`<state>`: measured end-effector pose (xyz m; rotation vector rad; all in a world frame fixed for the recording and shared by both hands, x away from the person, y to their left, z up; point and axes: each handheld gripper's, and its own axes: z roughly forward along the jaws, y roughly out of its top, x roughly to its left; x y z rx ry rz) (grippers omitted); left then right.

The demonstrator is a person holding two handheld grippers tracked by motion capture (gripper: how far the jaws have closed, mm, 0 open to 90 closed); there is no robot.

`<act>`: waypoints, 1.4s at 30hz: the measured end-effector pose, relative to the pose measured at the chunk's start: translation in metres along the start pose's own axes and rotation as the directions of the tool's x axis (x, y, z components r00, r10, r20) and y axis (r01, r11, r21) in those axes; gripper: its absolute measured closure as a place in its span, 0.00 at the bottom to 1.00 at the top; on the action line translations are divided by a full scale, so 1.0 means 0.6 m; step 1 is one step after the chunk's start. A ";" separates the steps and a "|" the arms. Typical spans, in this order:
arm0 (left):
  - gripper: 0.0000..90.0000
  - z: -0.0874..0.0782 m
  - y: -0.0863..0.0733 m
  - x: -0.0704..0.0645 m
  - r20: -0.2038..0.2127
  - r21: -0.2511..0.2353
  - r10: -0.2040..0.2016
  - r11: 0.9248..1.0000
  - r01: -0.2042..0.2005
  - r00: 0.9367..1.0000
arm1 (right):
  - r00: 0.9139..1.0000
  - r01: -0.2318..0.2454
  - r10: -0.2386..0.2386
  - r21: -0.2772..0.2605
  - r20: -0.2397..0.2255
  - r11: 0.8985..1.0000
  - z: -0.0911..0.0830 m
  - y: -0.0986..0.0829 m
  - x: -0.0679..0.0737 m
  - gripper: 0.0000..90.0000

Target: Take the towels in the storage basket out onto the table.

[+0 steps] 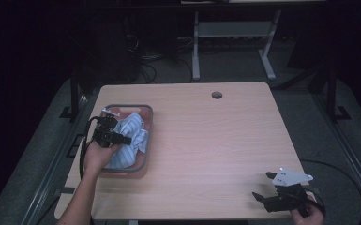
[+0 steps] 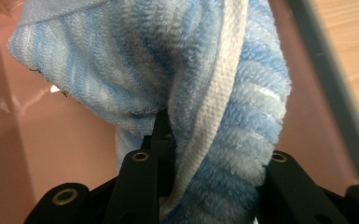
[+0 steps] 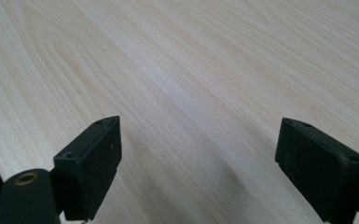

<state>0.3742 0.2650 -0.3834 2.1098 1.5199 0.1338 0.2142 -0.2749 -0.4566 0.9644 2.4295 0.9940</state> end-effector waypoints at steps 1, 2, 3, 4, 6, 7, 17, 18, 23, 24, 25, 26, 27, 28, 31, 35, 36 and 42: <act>0.77 -0.004 -0.001 -0.001 0.001 -0.012 -0.002 1.000 0.002 1.000 | 1.000 -0.001 0.001 0.001 -0.001 1.000 0.001 0.000 0.000 0.15; 0.77 -0.007 -0.002 -0.002 0.010 -0.021 0.003 1.000 -0.003 1.000 | 1.000 0.002 -0.002 0.001 0.000 1.000 0.001 -0.001 -0.001 0.15; 0.77 -0.010 -0.003 -0.003 0.017 -0.027 0.002 1.000 -0.002 1.000 | 1.000 0.000 0.000 0.002 0.000 1.000 0.001 -0.001 0.000 0.15; 0.77 -0.013 -0.003 -0.005 0.023 -0.033 0.008 0.999 -0.007 1.000 | 1.000 -0.001 0.001 0.004 -0.001 1.000 0.001 -0.001 0.000 0.15; 0.77 -0.018 -0.004 -0.009 0.028 -0.048 0.019 0.999 -0.018 0.999 | 1.000 0.003 -0.003 0.003 0.002 1.000 0.000 0.000 0.000 0.15; 0.77 -0.021 -0.005 -0.010 0.030 -0.055 0.023 0.998 -0.021 0.999 | 1.000 0.003 -0.003 0.002 0.004 1.000 -0.001 0.000 -0.001 0.15; 0.77 -0.046 -0.010 -0.010 0.069 -0.102 0.018 0.995 -0.011 0.997 | 1.000 -0.001 0.001 -0.008 0.009 1.000 -0.005 0.001 -0.002 0.15; 0.77 -0.049 -0.010 -0.009 0.074 -0.107 0.015 0.994 -0.007 0.997 | 1.000 -0.001 0.001 -0.009 0.010 1.000 -0.005 0.001 -0.002 0.15; 0.77 -0.061 -0.011 -0.010 0.084 -0.128 0.022 0.992 -0.012 0.996 | 1.000 -0.003 0.003 -0.007 0.008 1.000 -0.003 0.000 -0.001 0.15; 0.77 -0.064 -0.011 -0.010 0.086 -0.132 0.026 0.991 -0.015 0.996 | 1.000 -0.001 0.001 -0.007 0.010 1.000 -0.004 0.001 -0.001 0.15; 0.77 -0.067 -0.011 -0.011 0.090 -0.140 0.024 0.990 -0.011 0.996 | 1.000 0.000 0.000 -0.009 0.013 1.000 -0.005 0.001 -0.002 0.15; 0.77 -0.069 -0.011 -0.010 0.095 -0.143 0.024 0.990 -0.010 0.995 | 1.000 0.003 -0.003 -0.012 0.014 1.000 -0.006 0.001 -0.002 0.15; 0.77 -0.071 -0.011 -0.010 0.100 -0.146 0.026 0.989 -0.011 0.995 | 1.000 -0.002 0.002 -0.012 0.015 1.000 -0.006 0.001 -0.002 0.15; 0.77 -0.074 -0.011 -0.011 0.103 -0.152 0.023 0.988 -0.007 0.994 | 1.000 -0.004 0.004 -0.013 0.013 1.000 -0.006 0.000 -0.002 0.15; 0.77 -0.082 -0.009 -0.013 0.101 -0.163 0.028 0.987 -0.011 0.995 | 1.000 -0.001 0.001 -0.010 0.011 1.000 -0.005 0.000 -0.003 0.15; 0.77 -0.094 -0.006 -0.015 0.115 -0.182 0.033 0.983 -0.012 0.993 | 1.000 0.001 -0.001 -0.015 0.017 1.000 -0.008 0.001 -0.003 0.15; 0.77 -0.096 -0.006 -0.016 0.113 -0.187 0.037 0.982 -0.015 0.993 | 1.000 -0.001 0.002 -0.016 0.016 1.000 -0.008 0.000 -0.003 0.15; 0.77 -0.110 -0.004 -0.019 0.126 -0.207 0.046 0.978 -0.019 0.991 | 1.000 -0.001 0.001 -0.011 0.014 1.000 -0.008 0.000 -0.003 0.15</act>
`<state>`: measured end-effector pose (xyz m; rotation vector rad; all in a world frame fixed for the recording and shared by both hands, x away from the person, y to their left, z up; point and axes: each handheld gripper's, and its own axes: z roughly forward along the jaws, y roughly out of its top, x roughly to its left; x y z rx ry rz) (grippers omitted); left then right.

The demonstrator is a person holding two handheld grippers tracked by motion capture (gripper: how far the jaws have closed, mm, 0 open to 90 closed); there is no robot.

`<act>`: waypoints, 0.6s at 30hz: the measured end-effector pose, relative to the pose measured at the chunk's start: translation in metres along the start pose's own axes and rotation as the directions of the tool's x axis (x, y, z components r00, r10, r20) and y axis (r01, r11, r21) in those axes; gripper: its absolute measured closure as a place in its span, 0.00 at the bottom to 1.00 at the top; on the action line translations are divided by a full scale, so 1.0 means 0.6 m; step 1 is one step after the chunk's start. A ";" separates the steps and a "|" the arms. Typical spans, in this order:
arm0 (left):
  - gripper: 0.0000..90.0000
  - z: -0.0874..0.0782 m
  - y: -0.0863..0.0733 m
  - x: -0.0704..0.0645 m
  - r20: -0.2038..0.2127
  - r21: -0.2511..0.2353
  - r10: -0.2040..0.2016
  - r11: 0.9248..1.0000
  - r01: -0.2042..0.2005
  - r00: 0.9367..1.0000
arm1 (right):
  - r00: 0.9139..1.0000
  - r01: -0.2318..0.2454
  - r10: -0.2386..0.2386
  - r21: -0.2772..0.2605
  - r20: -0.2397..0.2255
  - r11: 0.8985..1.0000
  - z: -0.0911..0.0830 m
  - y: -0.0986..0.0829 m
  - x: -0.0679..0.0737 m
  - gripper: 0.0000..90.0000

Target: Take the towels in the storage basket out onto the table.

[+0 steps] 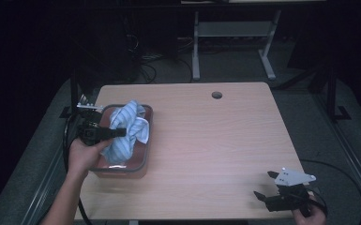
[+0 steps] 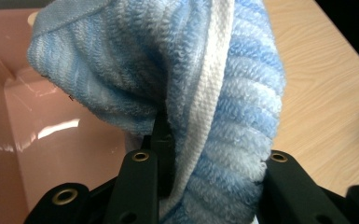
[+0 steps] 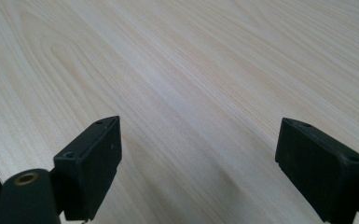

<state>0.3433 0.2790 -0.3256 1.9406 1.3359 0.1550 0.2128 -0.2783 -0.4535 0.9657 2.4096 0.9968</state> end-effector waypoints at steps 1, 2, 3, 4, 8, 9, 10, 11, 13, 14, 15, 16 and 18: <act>0.77 -0.002 0.001 -0.001 0.000 0.000 -0.001 1.000 0.001 1.000 | 1.000 0.002 -0.002 -0.001 0.001 1.000 0.000 0.000 0.000 0.15; 0.77 -0.003 0.003 -0.002 0.000 0.000 0.002 1.000 -0.002 1.000 | 1.000 0.000 0.000 0.000 0.001 1.000 0.000 0.001 0.000 0.15; 0.77 -0.005 0.005 -0.003 0.001 -0.004 0.000 1.000 0.000 1.000 | 1.000 0.000 0.000 0.000 0.001 1.000 0.000 0.001 0.000 0.15; 0.77 -0.007 0.006 -0.004 0.003 -0.008 0.002 1.000 -0.002 1.000 | 1.000 0.000 0.000 0.001 -0.002 1.000 0.001 0.000 0.000 0.15; 0.76 -0.016 0.014 -0.009 0.007 -0.020 0.008 1.000 -0.008 1.000 | 1.000 0.008 -0.008 0.006 0.000 1.000 0.001 0.000 -0.001 0.15; 0.76 -0.018 0.017 -0.010 0.008 -0.022 0.009 1.000 -0.009 1.000 | 1.000 0.003 -0.003 0.003 -0.003 1.000 0.001 0.000 -0.001 0.15; 0.76 -0.020 0.018 -0.011 0.009 -0.026 0.008 1.000 -0.008 1.000 | 1.000 0.004 -0.004 0.004 0.000 1.000 0.001 0.000 -0.002 0.15; 0.76 -0.022 0.020 -0.013 0.012 -0.031 0.006 1.000 -0.006 1.000 | 1.000 0.002 -0.002 0.003 0.001 1.000 0.000 0.000 -0.002 0.15; 0.76 -0.027 0.024 -0.016 0.023 -0.039 0.002 0.999 -0.001 1.000 | 1.000 0.002 -0.002 0.002 -0.001 1.000 0.001 -0.001 -0.002 0.15; 0.76 -0.029 0.026 -0.017 0.026 -0.040 0.006 0.999 -0.005 1.000 | 1.000 0.003 -0.003 0.003 -0.001 1.000 0.001 -0.001 -0.002 0.15; 0.76 -0.032 0.028 -0.019 0.029 -0.041 0.009 0.999 -0.008 1.000 | 1.000 0.005 -0.005 0.005 0.000 1.000 0.001 -0.001 -0.002 0.15; 0.76 -0.034 0.031 -0.022 0.029 -0.044 0.012 0.999 -0.011 1.000 | 1.000 0.005 -0.005 0.005 0.000 1.000 0.001 0.000 -0.002 0.15; 0.76 -0.037 0.035 -0.026 0.036 -0.050 0.012 0.999 -0.010 0.999 | 1.000 0.011 -0.011 0.004 0.003 1.000 0.001 0.000 -0.003 0.15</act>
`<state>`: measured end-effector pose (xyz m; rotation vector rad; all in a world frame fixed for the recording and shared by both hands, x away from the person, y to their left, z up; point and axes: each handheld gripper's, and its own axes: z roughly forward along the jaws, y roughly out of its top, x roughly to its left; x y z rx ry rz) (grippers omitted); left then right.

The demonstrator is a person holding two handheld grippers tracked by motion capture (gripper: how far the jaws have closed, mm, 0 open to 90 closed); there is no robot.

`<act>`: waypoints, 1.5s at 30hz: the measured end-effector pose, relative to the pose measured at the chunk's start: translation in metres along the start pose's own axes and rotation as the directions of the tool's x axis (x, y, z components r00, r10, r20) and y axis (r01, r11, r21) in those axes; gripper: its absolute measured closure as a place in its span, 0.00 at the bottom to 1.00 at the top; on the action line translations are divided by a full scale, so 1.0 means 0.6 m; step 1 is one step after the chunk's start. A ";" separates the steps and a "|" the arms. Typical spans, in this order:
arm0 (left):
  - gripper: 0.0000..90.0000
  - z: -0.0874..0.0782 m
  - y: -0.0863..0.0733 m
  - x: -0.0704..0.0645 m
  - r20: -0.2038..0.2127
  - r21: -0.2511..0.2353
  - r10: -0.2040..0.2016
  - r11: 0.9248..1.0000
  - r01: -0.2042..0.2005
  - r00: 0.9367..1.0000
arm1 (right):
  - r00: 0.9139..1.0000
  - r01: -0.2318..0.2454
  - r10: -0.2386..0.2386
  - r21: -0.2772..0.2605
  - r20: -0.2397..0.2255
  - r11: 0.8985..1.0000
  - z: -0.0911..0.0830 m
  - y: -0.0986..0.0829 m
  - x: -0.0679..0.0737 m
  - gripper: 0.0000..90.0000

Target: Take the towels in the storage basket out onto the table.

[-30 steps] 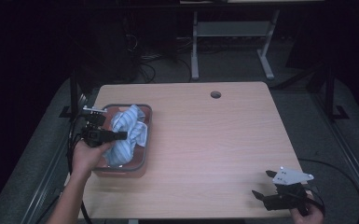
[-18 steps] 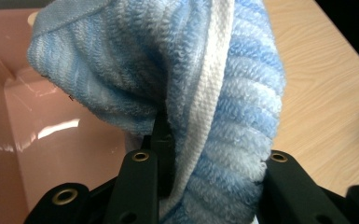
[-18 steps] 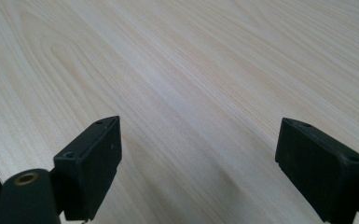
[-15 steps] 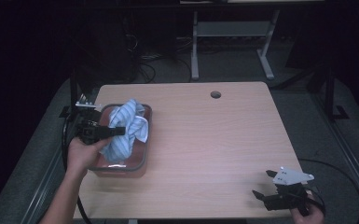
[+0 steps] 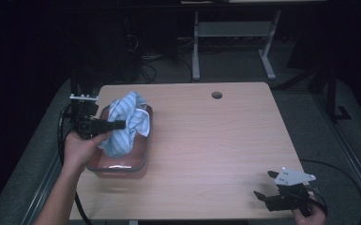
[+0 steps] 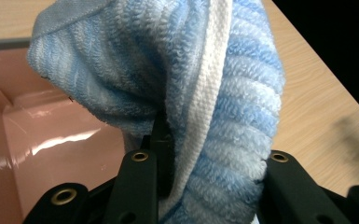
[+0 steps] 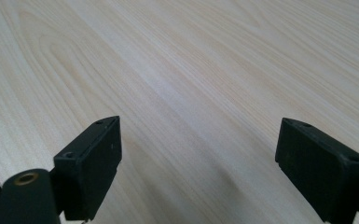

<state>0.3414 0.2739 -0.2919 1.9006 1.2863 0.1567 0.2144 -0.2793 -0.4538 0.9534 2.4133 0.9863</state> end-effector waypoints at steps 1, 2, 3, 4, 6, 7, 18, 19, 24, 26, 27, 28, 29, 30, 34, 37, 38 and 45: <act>0.76 -0.001 0.002 -0.002 0.005 -0.005 -0.003 1.000 0.003 1.000 | 1.000 0.001 -0.001 0.001 0.003 1.000 0.000 0.000 -0.001 0.15; 0.76 -0.001 0.004 -0.004 0.010 -0.009 -0.004 1.000 0.004 1.000 | 1.000 0.002 -0.002 0.001 0.004 1.000 0.000 0.000 -0.001 0.15; 0.76 -0.002 0.007 -0.006 0.017 -0.009 -0.003 1.000 0.003 1.000 | 1.000 0.009 -0.009 0.002 0.002 1.000 0.001 -0.001 -0.002 0.15; 0.76 -0.003 0.009 -0.008 0.019 -0.010 0.003 1.000 -0.002 1.000 | 1.000 0.003 -0.003 0.003 0.001 1.000 0.001 -0.001 -0.002 0.15; 0.76 -0.004 0.013 -0.013 0.024 -0.013 0.008 1.000 -0.008 1.000 | 1.000 0.002 -0.002 0.003 0.003 1.000 0.001 -0.001 -0.001 0.15; 0.76 -0.004 0.015 -0.016 0.029 -0.015 0.011 1.000 -0.011 1.000 | 1.000 0.002 -0.002 0.002 0.003 1.000 0.001 -0.001 -0.001 0.15; 0.76 0.009 0.038 -0.054 0.049 -0.001 0.060 0.998 -0.060 0.997 | 1.000 -0.009 0.009 -0.003 -0.002 1.000 0.002 0.000 0.000 0.15; 0.76 0.012 0.040 -0.057 0.049 0.002 0.066 0.998 -0.066 0.997 | 1.000 -0.008 0.008 -0.002 -0.004 1.000 0.002 0.000 -0.001 0.15; 0.76 0.022 0.051 -0.078 0.051 0.008 0.087 0.996 -0.087 0.995 | 1.000 -0.005 0.005 0.007 -0.006 1.000 0.004 -0.001 0.000 0.15; 0.76 0.027 0.055 -0.085 0.057 0.011 0.094 0.995 -0.095 0.994 | 1.000 -0.006 0.006 0.006 -0.006 1.000 0.004 -0.001 0.000 0.15; 0.76 0.030 0.058 -0.088 0.058 0.016 0.097 0.995 -0.098 0.994 | 1.000 -0.008 0.008 0.005 -0.007 1.000 0.004 -0.001 0.000 0.15; 0.76 0.033 0.059 -0.092 0.061 0.017 0.100 0.995 -0.101 0.993 | 1.000 -0.011 0.011 0.004 -0.008 1.000 0.004 -0.001 0.000 0.15; 0.76 0.035 0.061 -0.096 0.063 0.018 0.103 0.994 -0.104 0.993 | 1.000 -0.011 0.011 0.004 -0.009 1.000 0.005 -0.001 0.000 0.15; 0.76 0.038 0.063 -0.099 0.063 0.019 0.109 0.994 -0.111 0.992 | 1.000 -0.013 0.013 0.004 -0.011 1.000 0.005 -0.001 0.000 0.15; 0.76 0.048 0.067 -0.111 0.073 0.025 0.119 0.992 -0.121 0.990 | 1.000 -0.010 0.010 0.002 -0.008 1.000 0.003 0.000 0.000 0.15; 0.76 0.057 0.069 -0.118 0.080 0.033 0.121 0.992 -0.124 0.989 | 1.000 -0.016 0.016 -0.001 -0.009 1.000 0.004 -0.001 -0.001 0.15; 0.76 0.059 0.070 -0.119 0.082 0.040 0.125 0.991 -0.129 0.989 | 1.000 -0.016 0.016 0.000 -0.010 1.000 0.004 -0.001 -0.001 0.15; 0.76 0.076 0.078 -0.133 0.097 0.048 0.133 0.989 -0.138 0.986 | 0.999 -0.031 0.031 -0.003 -0.010 1.000 0.002 -0.002 -0.002 0.15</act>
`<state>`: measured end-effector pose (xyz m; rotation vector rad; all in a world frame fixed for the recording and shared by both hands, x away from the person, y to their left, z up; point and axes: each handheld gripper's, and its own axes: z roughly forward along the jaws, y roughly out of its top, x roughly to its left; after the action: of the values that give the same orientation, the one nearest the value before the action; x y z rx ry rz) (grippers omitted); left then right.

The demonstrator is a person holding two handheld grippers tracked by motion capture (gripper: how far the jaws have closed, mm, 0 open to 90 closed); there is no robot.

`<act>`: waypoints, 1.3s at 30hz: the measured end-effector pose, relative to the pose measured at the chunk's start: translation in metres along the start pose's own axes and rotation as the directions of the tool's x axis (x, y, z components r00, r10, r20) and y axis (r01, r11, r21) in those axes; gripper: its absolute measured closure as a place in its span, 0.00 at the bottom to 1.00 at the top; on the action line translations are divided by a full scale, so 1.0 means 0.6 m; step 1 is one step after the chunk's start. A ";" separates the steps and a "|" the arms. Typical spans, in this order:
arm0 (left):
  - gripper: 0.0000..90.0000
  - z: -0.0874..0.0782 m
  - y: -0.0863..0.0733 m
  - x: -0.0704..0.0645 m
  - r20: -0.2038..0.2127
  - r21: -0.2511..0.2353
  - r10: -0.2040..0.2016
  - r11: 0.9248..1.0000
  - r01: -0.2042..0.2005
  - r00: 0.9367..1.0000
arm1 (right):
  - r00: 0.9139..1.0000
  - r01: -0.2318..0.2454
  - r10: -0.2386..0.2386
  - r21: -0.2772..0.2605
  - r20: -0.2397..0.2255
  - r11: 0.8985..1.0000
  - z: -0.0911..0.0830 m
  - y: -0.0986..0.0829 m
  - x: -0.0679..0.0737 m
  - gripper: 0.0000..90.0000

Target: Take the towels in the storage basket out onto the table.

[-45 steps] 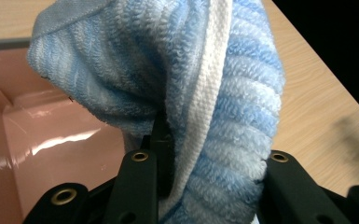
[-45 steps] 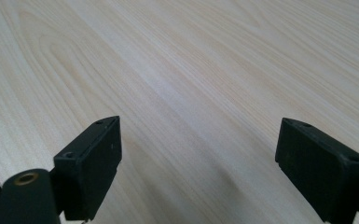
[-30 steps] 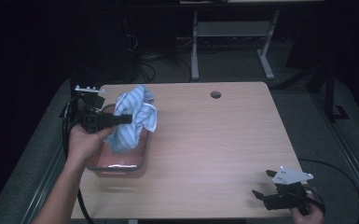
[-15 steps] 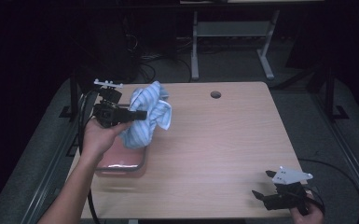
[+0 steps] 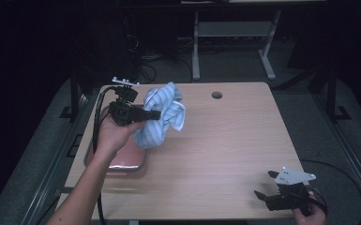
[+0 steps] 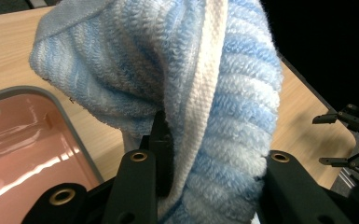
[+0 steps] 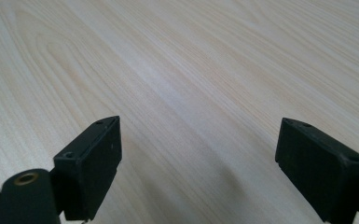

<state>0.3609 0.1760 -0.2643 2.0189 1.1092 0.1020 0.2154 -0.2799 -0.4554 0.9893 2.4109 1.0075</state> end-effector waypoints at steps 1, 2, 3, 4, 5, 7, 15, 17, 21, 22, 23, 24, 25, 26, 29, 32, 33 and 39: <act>0.76 0.002 0.001 -0.002 0.000 0.000 0.002 1.000 -0.002 1.000 | 1.000 0.001 -0.001 -0.001 -0.001 1.000 0.000 0.000 0.000 0.15; 0.76 0.004 0.003 -0.003 0.000 0.005 0.005 1.000 -0.005 1.000 | 1.000 0.001 -0.001 0.002 -0.001 1.000 0.001 0.001 0.000 0.15; 0.76 0.007 0.004 -0.006 0.002 0.004 0.005 1.000 -0.005 1.000 | 1.000 0.009 -0.009 0.003 -0.001 1.000 0.001 0.001 -0.001 0.15; 0.76 0.010 0.005 -0.008 0.001 0.004 0.009 1.000 -0.009 1.000 | 1.000 0.012 -0.012 -0.001 -0.001 1.000 0.002 0.002 -0.001 0.15; 0.76 0.013 0.007 -0.010 0.002 0.011 0.014 1.000 -0.014 1.000 | 1.000 0.015 -0.015 -0.003 -0.001 1.000 0.002 0.002 -0.001 0.15; 0.76 0.019 0.009 -0.012 0.005 0.014 0.017 1.000 -0.017 1.000 | 1.000 0.014 -0.014 -0.005 -0.001 1.000 0.002 0.002 -0.001 0.15; 0.76 0.044 0.017 -0.023 0.019 0.034 0.028 0.999 -0.028 0.999 | 1.000 0.013 -0.013 -0.003 -0.002 1.000 0.001 0.001 -0.002 0.15; 0.75 0.050 0.019 -0.025 0.018 0.044 0.034 0.998 -0.035 0.999 | 1.000 0.012 -0.012 -0.003 -0.006 1.000 0.002 0.001 -0.003 0.15; 0.76 0.061 0.023 -0.031 0.025 0.053 0.044 0.998 -0.045 0.999 | 1.000 0.019 -0.019 -0.002 -0.006 1.000 0.003 0.003 -0.002 0.15; 0.76 0.064 0.023 -0.033 0.024 0.051 0.040 0.998 -0.041 0.999 | 1.000 0.019 -0.019 -0.002 -0.006 1.000 0.003 0.003 -0.002 0.15; 0.76 0.066 0.025 -0.035 0.025 0.056 0.046 0.997 -0.047 0.999 | 1.000 0.019 -0.019 -0.003 -0.006 1.000 0.003 0.003 -0.003 0.15; 0.76 0.069 0.026 -0.036 0.026 0.058 0.044 0.997 -0.046 0.999 | 1.000 0.018 -0.018 -0.004 -0.008 1.000 0.003 0.002 -0.003 0.15; 0.76 0.071 0.027 -0.037 0.026 0.058 0.047 0.997 -0.049 0.999 | 1.000 0.016 -0.016 -0.002 -0.009 1.000 0.003 0.002 -0.003 0.15; 0.76 0.074 0.028 -0.040 0.025 0.055 0.044 0.997 -0.045 0.999 | 1.000 0.017 -0.017 -0.002 -0.009 1.000 0.003 0.002 -0.003 0.15; 0.76 0.080 0.033 -0.044 0.035 0.059 0.054 0.997 -0.056 0.998 | 1.000 0.016 -0.016 -0.005 -0.009 1.000 0.003 0.002 -0.003 0.15; 0.76 0.089 0.035 -0.049 0.034 0.063 0.052 0.997 -0.054 0.998 | 1.000 0.011 -0.011 -0.007 -0.010 1.000 0.002 0.002 -0.004 0.15; 0.76 0.091 0.036 -0.049 0.035 0.068 0.057 0.996 -0.059 0.998 | 1.000 0.008 -0.008 -0.007 -0.010 1.000 0.003 0.002 -0.004 0.15; 0.76 0.108 0.038 -0.050 0.044 0.076 0.053 0.996 -0.056 0.998 | 1.000 0.011 -0.011 -0.007 -0.011 1.000 0.005 0.004 -0.003 0.15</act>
<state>0.3852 0.1077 -0.2827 2.1109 1.0459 0.0448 0.2196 -0.2785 -0.4558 0.9691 2.4183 1.0192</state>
